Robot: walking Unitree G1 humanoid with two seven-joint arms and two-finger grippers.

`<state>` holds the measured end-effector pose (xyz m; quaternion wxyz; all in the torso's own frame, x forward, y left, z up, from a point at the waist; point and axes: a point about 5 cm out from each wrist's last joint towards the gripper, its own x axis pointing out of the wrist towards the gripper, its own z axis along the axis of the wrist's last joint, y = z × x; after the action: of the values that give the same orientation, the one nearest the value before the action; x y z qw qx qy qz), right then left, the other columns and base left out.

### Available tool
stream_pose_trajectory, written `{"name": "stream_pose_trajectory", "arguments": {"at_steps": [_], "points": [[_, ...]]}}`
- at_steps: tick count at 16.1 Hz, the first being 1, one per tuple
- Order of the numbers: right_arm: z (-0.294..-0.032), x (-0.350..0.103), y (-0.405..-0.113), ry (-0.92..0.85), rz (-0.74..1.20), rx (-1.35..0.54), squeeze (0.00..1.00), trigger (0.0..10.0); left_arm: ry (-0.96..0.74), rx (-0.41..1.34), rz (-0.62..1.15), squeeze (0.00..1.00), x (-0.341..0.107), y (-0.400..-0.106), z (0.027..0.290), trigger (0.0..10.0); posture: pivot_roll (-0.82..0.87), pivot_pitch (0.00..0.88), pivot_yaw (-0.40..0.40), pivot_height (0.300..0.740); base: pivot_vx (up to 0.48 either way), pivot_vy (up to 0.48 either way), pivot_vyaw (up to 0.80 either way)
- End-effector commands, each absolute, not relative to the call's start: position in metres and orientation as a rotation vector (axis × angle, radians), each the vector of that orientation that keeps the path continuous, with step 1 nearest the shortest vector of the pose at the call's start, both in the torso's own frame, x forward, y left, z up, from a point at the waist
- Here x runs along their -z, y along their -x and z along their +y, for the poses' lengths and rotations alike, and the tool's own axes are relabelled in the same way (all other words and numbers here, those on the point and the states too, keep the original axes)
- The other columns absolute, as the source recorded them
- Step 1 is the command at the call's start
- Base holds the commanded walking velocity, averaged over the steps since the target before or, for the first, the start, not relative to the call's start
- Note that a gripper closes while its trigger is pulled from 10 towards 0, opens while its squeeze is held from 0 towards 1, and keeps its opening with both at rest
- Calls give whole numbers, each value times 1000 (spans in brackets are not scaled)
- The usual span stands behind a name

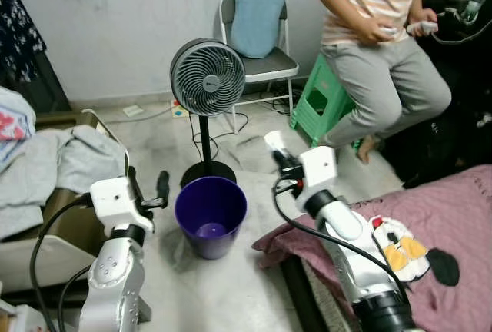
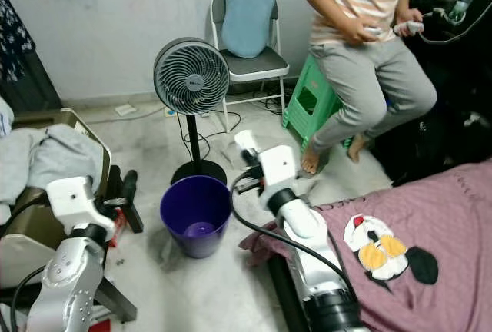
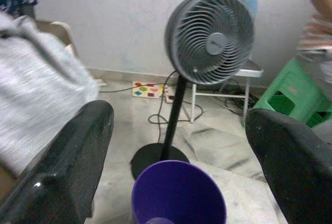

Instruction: Clean up the room

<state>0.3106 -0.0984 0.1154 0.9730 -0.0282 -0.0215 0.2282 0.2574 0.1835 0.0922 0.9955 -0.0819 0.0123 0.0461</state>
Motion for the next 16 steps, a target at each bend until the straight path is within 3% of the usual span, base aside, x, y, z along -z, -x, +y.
{"name": "stream_pose_trajectory", "arguments": {"at_steps": [1,4,8,16], "points": [[-95,-121,-315,58,-61,-475,0,10000,157,-101,-5,0,-98,-257,183,10000,92,0,-82,740,0,0,0],[-95,-123,-317,57,-70,-470,0,10000,159,-96,-11,0,-100,-260,181,10000,80,0,-67,740,0,0,0],[-102,-122,-312,62,-77,-449,0,10000,160,-52,-4,0,-100,-265,175,10000,31,0,-41,740,0,0,683],[-120,-125,-309,73,-118,-297,0,10000,164,20,-3,0,-104,-274,166,10000,1,3,10,740,0,0,0]]}}
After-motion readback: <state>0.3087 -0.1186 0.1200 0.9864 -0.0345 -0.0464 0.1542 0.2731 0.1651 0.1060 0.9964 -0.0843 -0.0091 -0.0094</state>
